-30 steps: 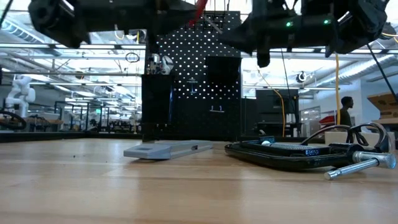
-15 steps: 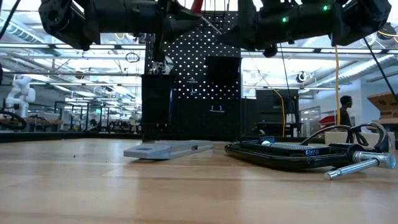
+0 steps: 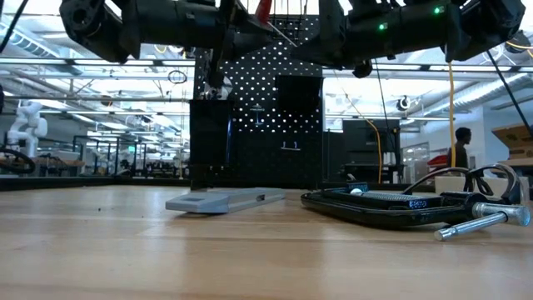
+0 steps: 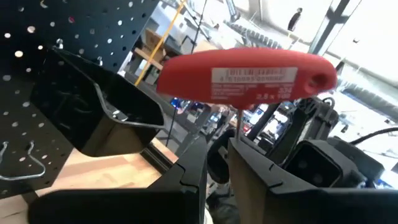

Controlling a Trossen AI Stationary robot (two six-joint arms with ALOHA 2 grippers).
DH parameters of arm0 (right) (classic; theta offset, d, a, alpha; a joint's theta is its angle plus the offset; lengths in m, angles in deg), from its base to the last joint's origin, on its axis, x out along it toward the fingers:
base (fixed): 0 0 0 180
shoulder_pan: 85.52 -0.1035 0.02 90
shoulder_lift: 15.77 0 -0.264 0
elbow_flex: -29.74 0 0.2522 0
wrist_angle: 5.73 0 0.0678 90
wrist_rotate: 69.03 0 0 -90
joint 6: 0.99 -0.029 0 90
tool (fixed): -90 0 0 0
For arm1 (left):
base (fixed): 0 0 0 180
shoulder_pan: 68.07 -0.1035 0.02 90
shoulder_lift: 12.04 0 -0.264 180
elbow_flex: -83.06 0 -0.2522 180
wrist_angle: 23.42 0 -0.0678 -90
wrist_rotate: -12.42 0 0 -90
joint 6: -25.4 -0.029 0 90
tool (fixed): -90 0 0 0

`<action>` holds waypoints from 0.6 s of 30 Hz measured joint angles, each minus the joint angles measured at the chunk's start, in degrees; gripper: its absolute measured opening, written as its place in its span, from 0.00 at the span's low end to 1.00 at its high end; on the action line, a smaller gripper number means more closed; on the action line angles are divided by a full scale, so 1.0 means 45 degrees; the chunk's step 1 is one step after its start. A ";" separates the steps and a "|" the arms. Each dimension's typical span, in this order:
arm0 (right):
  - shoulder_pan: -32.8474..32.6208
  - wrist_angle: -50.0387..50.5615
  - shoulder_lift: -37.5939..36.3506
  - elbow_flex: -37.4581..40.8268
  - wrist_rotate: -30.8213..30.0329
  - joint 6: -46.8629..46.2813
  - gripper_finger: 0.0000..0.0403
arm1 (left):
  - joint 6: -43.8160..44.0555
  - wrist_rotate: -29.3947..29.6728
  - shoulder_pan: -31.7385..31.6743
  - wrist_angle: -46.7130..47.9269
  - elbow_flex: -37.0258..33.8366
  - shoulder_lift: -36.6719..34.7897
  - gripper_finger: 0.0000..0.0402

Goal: Hang tools onto peg board
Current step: Hang the red allen wrench on the peg board

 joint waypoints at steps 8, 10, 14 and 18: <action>0.0039 0.0185 0.0000 0.0000 -0.0018 -0.0272 0.00 | 0.0115 -0.0296 -0.0047 0.0182 0.0060 -0.0005 0.15; 0.0039 0.0298 0.0000 0.0000 -0.0028 -0.0410 0.00 | 0.0110 -0.0324 -0.0043 0.0100 0.0060 -0.0005 0.15; 0.0063 0.0381 0.0000 0.0000 -0.0028 -0.0474 0.00 | 0.0109 -0.0643 -0.0037 0.0067 0.0060 -0.0005 0.15; 0.0063 0.0390 0.0000 0.0000 -0.0028 -0.0469 0.00 | 0.0105 -0.0699 -0.0047 0.0086 0.0060 -0.0005 0.15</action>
